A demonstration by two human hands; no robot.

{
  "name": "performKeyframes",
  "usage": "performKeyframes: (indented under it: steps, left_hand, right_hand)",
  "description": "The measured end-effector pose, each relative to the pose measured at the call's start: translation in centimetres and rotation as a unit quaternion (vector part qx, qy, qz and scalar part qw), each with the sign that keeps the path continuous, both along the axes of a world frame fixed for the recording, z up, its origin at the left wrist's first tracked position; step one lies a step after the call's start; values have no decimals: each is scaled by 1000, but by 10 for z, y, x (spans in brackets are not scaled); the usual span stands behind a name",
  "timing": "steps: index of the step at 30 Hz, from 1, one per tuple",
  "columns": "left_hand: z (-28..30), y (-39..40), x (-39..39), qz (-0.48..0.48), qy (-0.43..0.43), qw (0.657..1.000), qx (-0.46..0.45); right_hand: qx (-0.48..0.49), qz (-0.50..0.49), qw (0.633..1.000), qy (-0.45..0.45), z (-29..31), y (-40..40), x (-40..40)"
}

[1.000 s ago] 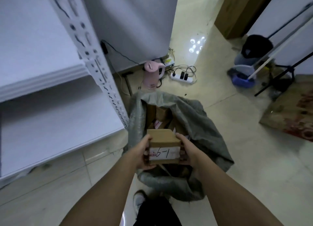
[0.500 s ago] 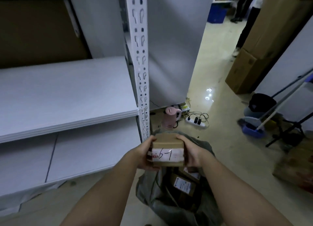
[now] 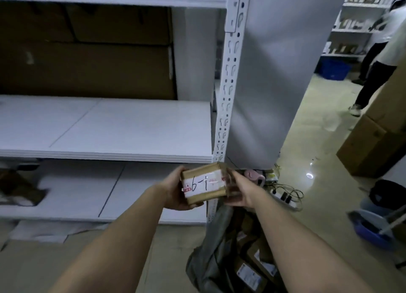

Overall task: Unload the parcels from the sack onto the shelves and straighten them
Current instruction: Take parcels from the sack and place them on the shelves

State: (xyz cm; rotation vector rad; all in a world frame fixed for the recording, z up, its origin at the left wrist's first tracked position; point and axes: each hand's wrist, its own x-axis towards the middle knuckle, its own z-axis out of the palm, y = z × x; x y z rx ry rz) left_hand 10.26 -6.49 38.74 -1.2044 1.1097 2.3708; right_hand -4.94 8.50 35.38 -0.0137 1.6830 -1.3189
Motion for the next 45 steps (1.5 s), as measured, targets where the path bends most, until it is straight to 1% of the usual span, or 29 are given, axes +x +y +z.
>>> performKeyframes:
  steps: [4,10,14,17,20,24,26,30,38,40,42,45]
  left_hand:
    - [32,-26,35,29,16,999,-26]
    - [71,-91,103,119,45,990,-59]
    - [96,-144,153,193,45,970,-139]
    - [119,-187,196,223,48,955,-191]
    - [141,-225,238,250,56,940,-225]
    - [166,-272,289,272,60,923,-265]
    - [176,-292,310,302,58,911,-276]
    - [197,-325,340,376,44,875,-302]
    - [250,-388,378,495,55,787,-365]
    - [265,-403,383,508,64,759,-402]
    - [284,-418,386,517,79,722,-454]
    - [312,-439,391,528,104,673,-508]
  right_hand:
    - [-19,46,998,29,23,-42,19]
    - [-51,110,990,66,72,-128,77]
    - [-104,115,985,68,108,-196,135]
    - [-125,122,983,57,133,-245,182]
    - [-146,142,978,41,157,-287,224]
    - [-164,170,971,42,184,-340,270]
    - [-175,179,967,45,195,-366,293]
    - [-196,221,953,69,221,-412,331]
    - [-249,286,920,102,278,-506,382]
    - [-272,302,907,109,296,-524,389]
    - [-302,306,894,124,318,-541,394]
    - [-332,315,870,185,350,-563,399]
